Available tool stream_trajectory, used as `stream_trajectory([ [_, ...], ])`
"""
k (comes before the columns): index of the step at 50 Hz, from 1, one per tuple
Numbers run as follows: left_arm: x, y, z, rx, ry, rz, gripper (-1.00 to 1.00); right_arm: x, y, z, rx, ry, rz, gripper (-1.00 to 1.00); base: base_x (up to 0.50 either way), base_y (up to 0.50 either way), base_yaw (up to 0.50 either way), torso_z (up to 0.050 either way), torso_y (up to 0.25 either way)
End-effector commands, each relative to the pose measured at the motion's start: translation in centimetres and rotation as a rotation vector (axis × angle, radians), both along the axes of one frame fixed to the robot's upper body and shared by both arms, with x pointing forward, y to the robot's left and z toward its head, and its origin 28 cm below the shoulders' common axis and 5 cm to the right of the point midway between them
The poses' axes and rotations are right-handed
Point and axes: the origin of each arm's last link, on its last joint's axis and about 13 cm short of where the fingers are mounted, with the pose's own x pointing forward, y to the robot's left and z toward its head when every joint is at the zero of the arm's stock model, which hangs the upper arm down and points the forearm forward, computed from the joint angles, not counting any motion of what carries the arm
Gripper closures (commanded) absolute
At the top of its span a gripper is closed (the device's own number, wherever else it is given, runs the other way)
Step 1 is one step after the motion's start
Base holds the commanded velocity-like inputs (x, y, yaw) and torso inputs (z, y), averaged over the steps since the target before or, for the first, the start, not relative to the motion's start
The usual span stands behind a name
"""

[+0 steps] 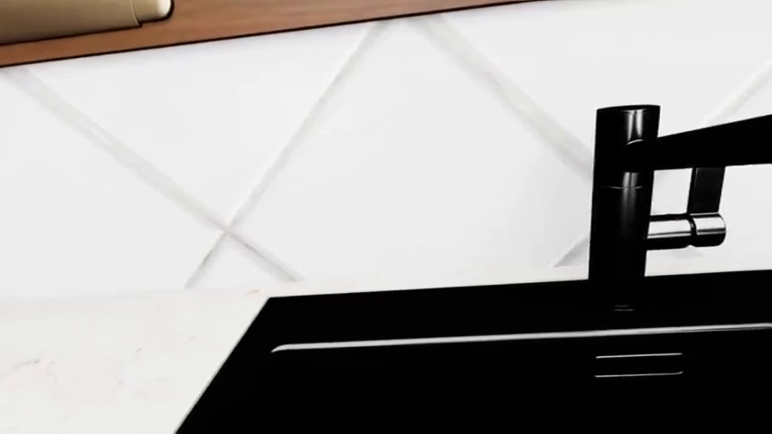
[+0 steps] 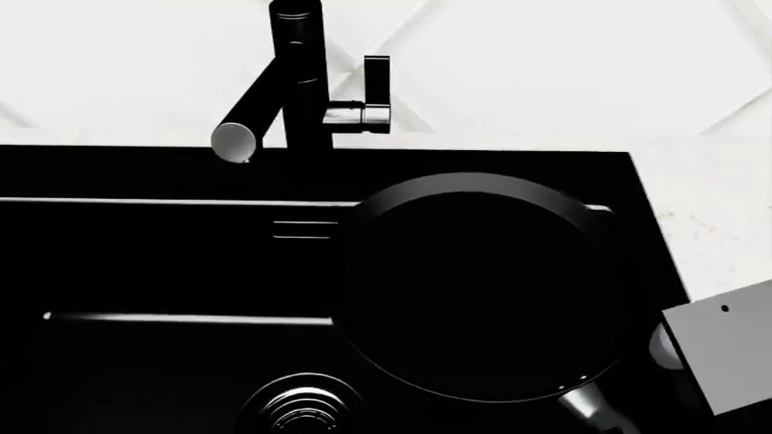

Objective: Pick the pan and sponge and place them into the sink. Then turn on the water.

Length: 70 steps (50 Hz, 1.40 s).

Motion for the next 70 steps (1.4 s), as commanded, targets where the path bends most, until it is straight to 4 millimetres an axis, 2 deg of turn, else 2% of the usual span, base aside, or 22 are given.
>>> stream_trajectory([
  [1,0.0,0.0,-0.1,-0.002,0.001,0.000,-1.00,1.8,-0.2,5.4,-0.030,-0.334,-0.003,1.00,0.00,0.00,0.00,0.000,0.010],
  [16,0.1,0.2,-0.1,0.000,0.002,0.003,-1.00,1.1,-0.4,4.6,-0.023,-0.338,-0.010,1.00,0.00,0.00,0.00,0.001,0.002],
  [22,0.2,-0.4,0.0,0.002,0.002,0.002,-1.00,0.7,-0.5,4.7,-0.021,-0.341,-0.018,1.00,0.09,0.22,0.00,0.002,0.003],
  [25,0.1,0.2,-0.1,0.001,0.003,0.004,-1.00,0.3,-0.6,4.9,-0.022,-0.342,-0.027,1.00,0.09,0.23,0.00,0.000,0.000],
  [37,0.1,0.0,0.0,0.003,-0.001,0.001,-1.00,-0.2,-0.7,4.6,-0.021,-0.327,-0.028,1.00,0.03,0.25,0.00,0.001,0.003],
  [39,0.3,-0.7,0.0,0.004,-0.001,0.000,-1.00,-0.2,-0.7,4.6,-0.017,-0.325,-0.031,1.00,0.04,0.25,0.00,0.000,0.005],
  [43,0.3,-0.8,0.1,0.005,-0.001,-0.004,-1.00,-0.1,-0.8,4.7,-0.022,-0.323,-0.040,1.00,0.03,0.24,0.00,0.000,0.003],
  [49,0.2,-0.2,0.0,0.005,0.001,-0.003,-1.00,-0.2,-0.9,4.6,-0.013,-0.316,-0.055,1.00,0.00,0.00,0.00,0.002,0.002],
  [54,0.2,-0.5,0.0,0.006,0.001,-0.004,-1.00,0.6,-0.6,4.4,-0.013,-0.309,-0.030,1.00,0.00,0.00,0.00,0.000,0.002],
  [61,0.0,0.1,-0.2,0.002,0.003,-0.003,-1.00,4.1,0.3,3.6,-0.086,-0.254,0.200,1.00,0.00,0.00,0.00,0.001,0.003],
  [63,0.1,0.2,-0.1,0.003,0.002,-0.003,-1.00,5.3,0.5,4.0,-0.085,-0.261,0.262,1.00,0.00,0.00,0.00,0.000,0.000],
  [68,0.1,0.0,-0.1,0.004,0.002,-0.002,-1.00,8.2,0.9,4.3,-0.140,-0.201,0.367,1.00,0.00,0.00,0.00,0.000,0.004],
  [70,0.0,0.0,-0.1,0.003,0.002,0.001,-1.00,8.7,1.0,4.2,-0.147,-0.178,0.387,1.00,0.00,0.00,0.00,0.005,0.000],
])
